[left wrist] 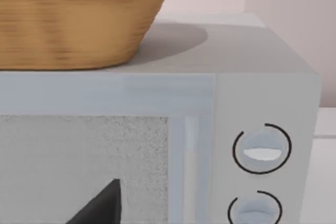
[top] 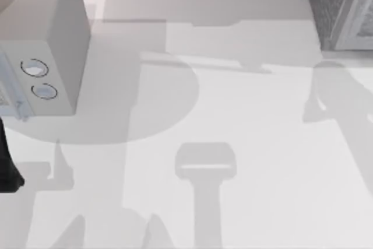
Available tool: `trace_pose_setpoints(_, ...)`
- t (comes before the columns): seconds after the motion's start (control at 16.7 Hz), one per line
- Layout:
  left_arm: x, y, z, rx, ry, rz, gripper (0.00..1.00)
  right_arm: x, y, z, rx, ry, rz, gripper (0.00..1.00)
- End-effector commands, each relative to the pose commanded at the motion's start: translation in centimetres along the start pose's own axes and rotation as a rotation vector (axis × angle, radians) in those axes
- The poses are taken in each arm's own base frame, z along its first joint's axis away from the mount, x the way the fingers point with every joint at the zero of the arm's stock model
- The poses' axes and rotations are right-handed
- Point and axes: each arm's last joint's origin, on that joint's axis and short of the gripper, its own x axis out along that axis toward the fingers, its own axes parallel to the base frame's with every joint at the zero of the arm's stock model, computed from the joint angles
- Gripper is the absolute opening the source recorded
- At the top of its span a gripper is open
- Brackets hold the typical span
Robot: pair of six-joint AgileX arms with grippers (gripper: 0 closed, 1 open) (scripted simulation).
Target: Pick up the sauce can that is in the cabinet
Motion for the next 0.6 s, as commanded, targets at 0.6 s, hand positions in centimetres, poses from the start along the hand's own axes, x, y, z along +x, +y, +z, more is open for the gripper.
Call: trace_pose_setpoints(0.6, 0.0, 0.0, 0.0, 0.000, 0.000, 0.000, 1.00, -2.1, -2.8, -21.3, 0.001, -0.063, -0.111, 0.00)
